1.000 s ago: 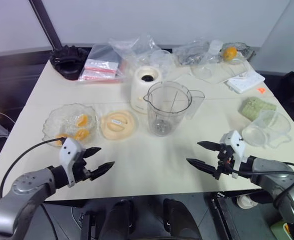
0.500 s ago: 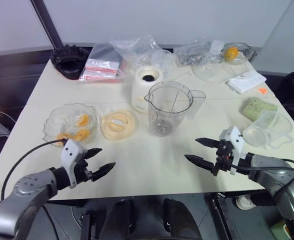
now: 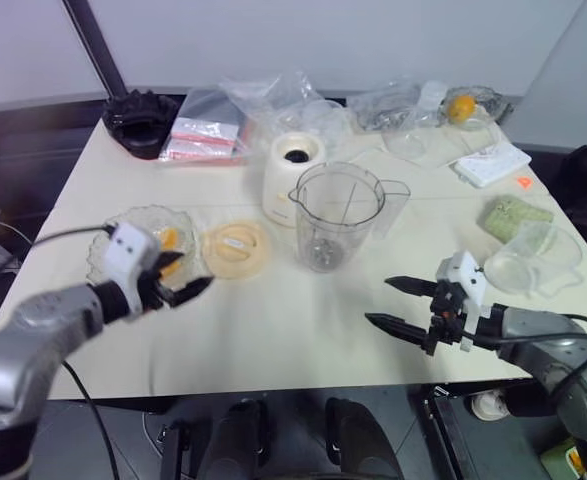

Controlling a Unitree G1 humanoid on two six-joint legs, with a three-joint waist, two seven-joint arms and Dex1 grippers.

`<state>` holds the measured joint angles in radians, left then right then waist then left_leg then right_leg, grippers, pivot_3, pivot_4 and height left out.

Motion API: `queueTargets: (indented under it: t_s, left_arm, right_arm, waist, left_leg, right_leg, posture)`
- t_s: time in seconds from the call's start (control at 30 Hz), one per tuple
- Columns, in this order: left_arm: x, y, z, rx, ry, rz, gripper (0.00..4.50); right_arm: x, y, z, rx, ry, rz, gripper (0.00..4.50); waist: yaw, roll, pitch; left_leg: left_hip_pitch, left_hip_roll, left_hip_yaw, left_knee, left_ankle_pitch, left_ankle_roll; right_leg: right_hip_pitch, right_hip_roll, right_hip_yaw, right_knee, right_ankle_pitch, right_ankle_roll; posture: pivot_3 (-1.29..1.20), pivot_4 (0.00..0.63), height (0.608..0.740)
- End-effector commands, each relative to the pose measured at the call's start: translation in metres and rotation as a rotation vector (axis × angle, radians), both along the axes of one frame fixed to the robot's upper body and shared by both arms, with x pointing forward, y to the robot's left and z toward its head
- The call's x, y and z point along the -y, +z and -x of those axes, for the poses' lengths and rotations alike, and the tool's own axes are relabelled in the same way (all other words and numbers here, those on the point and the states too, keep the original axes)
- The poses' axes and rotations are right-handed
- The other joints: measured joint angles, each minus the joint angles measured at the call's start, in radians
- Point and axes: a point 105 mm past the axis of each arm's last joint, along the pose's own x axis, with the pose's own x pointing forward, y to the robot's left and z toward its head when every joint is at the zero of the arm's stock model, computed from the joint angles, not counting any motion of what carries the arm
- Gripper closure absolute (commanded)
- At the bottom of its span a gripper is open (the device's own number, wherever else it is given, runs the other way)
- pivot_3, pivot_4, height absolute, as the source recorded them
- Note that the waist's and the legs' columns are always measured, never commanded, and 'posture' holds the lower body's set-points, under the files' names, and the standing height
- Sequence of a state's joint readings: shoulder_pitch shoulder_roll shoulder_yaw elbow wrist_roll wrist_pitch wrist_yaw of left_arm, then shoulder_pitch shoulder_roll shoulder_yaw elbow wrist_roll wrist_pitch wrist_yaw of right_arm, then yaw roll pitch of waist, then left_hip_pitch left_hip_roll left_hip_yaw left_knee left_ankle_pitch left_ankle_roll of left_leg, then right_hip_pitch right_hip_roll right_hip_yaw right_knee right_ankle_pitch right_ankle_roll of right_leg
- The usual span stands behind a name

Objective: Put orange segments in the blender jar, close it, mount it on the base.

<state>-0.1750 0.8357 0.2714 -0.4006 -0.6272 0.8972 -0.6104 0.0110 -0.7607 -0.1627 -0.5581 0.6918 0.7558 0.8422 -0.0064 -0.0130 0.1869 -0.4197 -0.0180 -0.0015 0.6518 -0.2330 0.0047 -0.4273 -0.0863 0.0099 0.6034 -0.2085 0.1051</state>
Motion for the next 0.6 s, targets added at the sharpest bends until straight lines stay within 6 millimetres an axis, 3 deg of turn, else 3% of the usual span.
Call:
queueTargets:
  t_s: [0.03, 0.13, 0.2, 0.37, 0.6]
  left_arm:
    - [-0.032, 0.029, -0.024, 0.009, 0.103, -0.065, 0.40]
    - [-0.038, 0.035, -0.046, 0.002, 0.137, -0.163, 0.40]
    - [-0.041, 0.029, -0.065, 0.009, 0.169, -0.294, 0.40]
    - [-0.033, 0.009, -0.108, -0.048, 0.229, -0.347, 0.40]
    - [-0.036, -0.021, -0.137, -0.112, 0.285, -0.418, 0.40]
  right_arm:
    - [-0.031, 0.021, 0.016, 0.034, 0.149, -0.046, 0.06]
    - [-0.042, 0.025, 0.012, 0.053, 0.152, -0.067, 0.06]
    - [-0.048, 0.024, 0.011, 0.057, 0.152, -0.074, 0.06]
    - [-0.058, 0.022, 0.009, 0.072, 0.164, -0.060, 0.06]
    - [-0.053, 0.020, 0.006, 0.087, 0.119, -0.031, 0.06]
  waist:
    - [-0.002, -0.001, 0.000]
    - [-0.003, -0.003, 0.000]
    - [0.001, -0.003, 0.001]
    - [0.020, -0.005, 0.001]
    - [0.017, -0.007, 0.001]
  left_leg:
    - [0.000, 0.000, 0.000, 0.000, 0.000, 0.000]
    - [0.000, 0.001, 0.000, 0.000, 0.000, 0.000]
    - [0.000, 0.001, 0.000, 0.000, 0.000, 0.000]
    - [-0.001, -0.001, 0.001, 0.001, 0.000, 0.000]
    - [-0.004, -0.001, 0.001, 0.002, 0.000, 0.000]
  right_leg:
    - [0.000, 0.001, 0.000, 0.000, 0.000, 0.000]
    - [0.000, 0.002, 0.000, 0.000, 0.000, 0.000]
    - [0.001, 0.002, 0.000, -0.001, 0.000, 0.000]
    - [0.000, 0.002, 0.001, -0.001, 0.000, 0.001]
    - [-0.002, 0.002, 0.000, 0.000, 0.003, 0.005]
  posture:
    - [0.00, 0.150, 0.740]
    - [0.00, 0.150, 0.740]
    - [0.00, 0.150, 0.740]
    - [0.00, 0.150, 0.740]
    - [0.00, 0.150, 0.740]
